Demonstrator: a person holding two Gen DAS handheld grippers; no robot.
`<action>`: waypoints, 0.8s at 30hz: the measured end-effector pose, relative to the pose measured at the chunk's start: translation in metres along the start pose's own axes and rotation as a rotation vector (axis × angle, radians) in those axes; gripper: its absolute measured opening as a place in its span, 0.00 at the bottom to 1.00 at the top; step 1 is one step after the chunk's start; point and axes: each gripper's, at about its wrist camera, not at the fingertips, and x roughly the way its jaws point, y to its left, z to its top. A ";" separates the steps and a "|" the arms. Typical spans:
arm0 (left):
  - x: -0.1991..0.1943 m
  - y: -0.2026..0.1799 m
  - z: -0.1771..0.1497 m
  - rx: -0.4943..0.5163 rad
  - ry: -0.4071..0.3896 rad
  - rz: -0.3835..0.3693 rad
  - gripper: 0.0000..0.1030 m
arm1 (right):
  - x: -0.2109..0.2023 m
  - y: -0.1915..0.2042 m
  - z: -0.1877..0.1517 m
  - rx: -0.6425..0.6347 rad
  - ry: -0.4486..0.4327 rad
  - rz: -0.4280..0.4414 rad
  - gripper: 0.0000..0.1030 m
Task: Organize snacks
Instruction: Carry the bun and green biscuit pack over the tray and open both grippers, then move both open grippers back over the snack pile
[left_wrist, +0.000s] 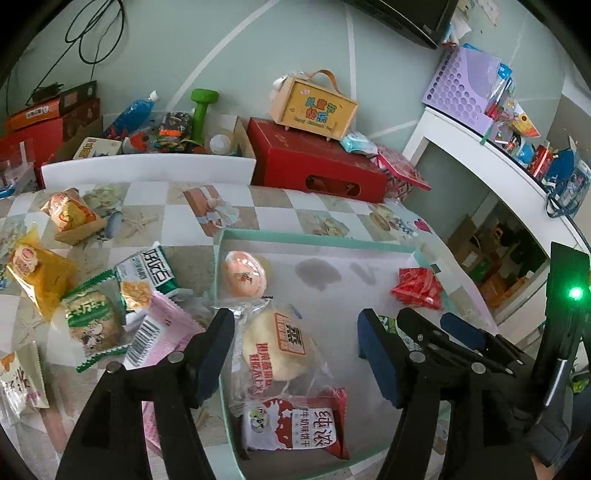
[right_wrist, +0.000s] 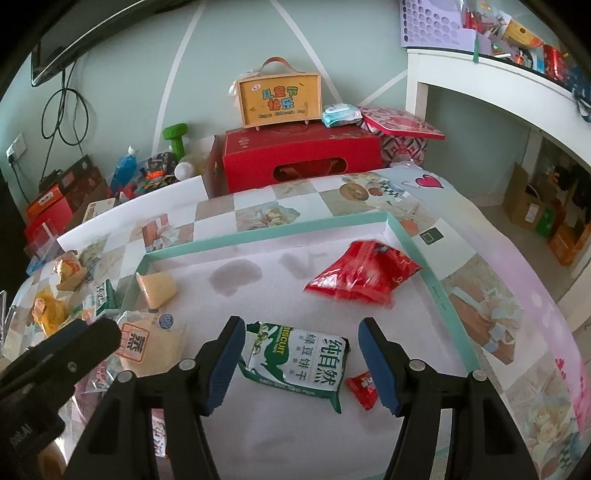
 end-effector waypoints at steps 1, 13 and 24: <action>-0.001 0.001 0.000 -0.001 -0.001 0.004 0.68 | 0.000 0.001 0.000 -0.002 -0.001 0.001 0.65; -0.012 0.010 0.003 -0.021 -0.038 0.051 0.96 | 0.000 0.008 0.001 -0.026 -0.012 -0.039 1.00; -0.016 0.023 0.003 -0.040 -0.064 0.118 0.96 | 0.002 0.005 0.000 -0.028 -0.006 -0.063 1.00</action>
